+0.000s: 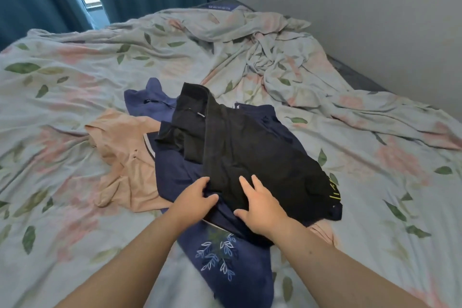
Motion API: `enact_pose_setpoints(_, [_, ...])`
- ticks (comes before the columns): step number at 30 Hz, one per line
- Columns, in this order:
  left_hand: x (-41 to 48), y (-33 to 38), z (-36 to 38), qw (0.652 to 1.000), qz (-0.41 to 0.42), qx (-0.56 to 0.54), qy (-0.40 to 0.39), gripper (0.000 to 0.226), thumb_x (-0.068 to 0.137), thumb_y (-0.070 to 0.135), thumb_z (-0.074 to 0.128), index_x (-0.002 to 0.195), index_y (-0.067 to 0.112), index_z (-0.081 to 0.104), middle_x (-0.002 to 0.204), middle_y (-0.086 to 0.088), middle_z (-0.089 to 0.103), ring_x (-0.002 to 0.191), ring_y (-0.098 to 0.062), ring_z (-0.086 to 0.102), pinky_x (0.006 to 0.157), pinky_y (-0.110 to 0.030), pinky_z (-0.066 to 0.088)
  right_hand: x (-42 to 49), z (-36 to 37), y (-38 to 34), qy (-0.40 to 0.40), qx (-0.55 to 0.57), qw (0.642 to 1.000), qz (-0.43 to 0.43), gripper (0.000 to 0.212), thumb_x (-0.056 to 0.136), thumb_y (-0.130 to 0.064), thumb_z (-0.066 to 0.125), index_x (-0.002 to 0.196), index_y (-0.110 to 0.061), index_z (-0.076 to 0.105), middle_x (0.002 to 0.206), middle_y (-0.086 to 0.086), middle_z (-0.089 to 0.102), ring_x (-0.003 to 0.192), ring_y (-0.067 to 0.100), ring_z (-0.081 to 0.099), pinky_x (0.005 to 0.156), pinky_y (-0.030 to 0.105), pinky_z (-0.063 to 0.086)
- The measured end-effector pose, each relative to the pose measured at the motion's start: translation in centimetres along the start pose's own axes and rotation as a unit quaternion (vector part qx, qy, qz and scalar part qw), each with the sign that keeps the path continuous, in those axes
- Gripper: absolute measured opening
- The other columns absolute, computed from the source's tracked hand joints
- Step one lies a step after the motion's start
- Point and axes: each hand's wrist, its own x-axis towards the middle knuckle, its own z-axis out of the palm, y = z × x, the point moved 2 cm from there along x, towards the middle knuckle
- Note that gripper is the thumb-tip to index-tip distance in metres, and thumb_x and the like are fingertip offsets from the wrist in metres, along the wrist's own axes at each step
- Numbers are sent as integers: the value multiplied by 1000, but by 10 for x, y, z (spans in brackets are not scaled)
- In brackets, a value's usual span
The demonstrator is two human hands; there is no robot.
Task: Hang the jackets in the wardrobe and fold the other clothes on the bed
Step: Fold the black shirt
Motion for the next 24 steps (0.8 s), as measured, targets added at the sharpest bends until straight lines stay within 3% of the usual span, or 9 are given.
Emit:
enact_pose_setpoints(3, [31,-7,6,999,18,-32,34,56,87,25,66,138,23,44,120,15,55,98,0,56,78,-12,43,21,21,8,43,-57,997,8,83,91,-56,55,156,-36,7,165,0,11,142,28,28,108,46,34])
enact_pose_setpoints(5, [43,-11,8,994,4,-91,53,54,86,21,69,134,24,45,115,12,62,102,-10,61,86,-26,50,32,28,12,71,-41,996,20,73,91,-57,54,153,-41,18,161,-5,20,139,25,31,106,45,33])
enact_pose_setpoints(9, [45,-14,9,991,-29,-107,78,13,87,23,70,95,20,60,66,8,52,63,-12,51,64,-32,43,44,21,14,103,88,989,62,33,97,-36,55,129,-39,57,130,-7,49,119,23,49,97,40,38])
enact_pose_setpoints(11, [38,-9,8,989,-40,-120,78,21,88,21,67,72,14,55,59,7,44,58,-13,42,60,-32,36,40,10,18,82,205,973,67,20,99,-28,52,114,-28,66,110,-4,59,106,23,56,91,36,43])
enact_pose_setpoints(13, [27,0,9,985,-28,-155,68,35,89,22,65,61,17,44,58,5,41,60,-14,39,61,-32,34,22,0,22,45,354,931,77,16,101,-24,52,106,-19,67,103,-1,67,102,20,61,88,32,47])
enact_pose_setpoints(15, [10,7,11,972,-15,-223,78,33,94,25,61,65,12,51,64,4,50,66,-11,46,64,-30,42,-5,-3,26,3,480,871,107,21,102,-23,52,112,-13,67,108,5,72,105,21,66,90,32,51])
enact_pose_setpoints(19, [-17,11,22,955,-27,-264,133,11,94,19,60,84,15,63,65,3,57,65,-10,54,65,-26,49,-63,4,35,-68,672,703,224,29,101,-22,52,107,-3,73,103,18,74,91,30,73,70,32,58])
enact_pose_setpoints(21, [-24,10,23,972,-39,-169,158,5,90,29,64,87,26,63,62,7,58,65,-12,58,67,-32,50,-82,7,46,-51,635,708,305,34,100,-32,55,109,-4,72,99,19,75,90,34,72,77,36,58])
enact_pose_setpoints(24, [-31,7,24,985,-53,107,123,17,86,45,58,81,29,63,71,11,64,76,-12,62,66,-31,50,-100,8,65,-8,516,779,355,28,99,-34,55,96,-11,71,90,15,72,81,26,65,73,29,53])
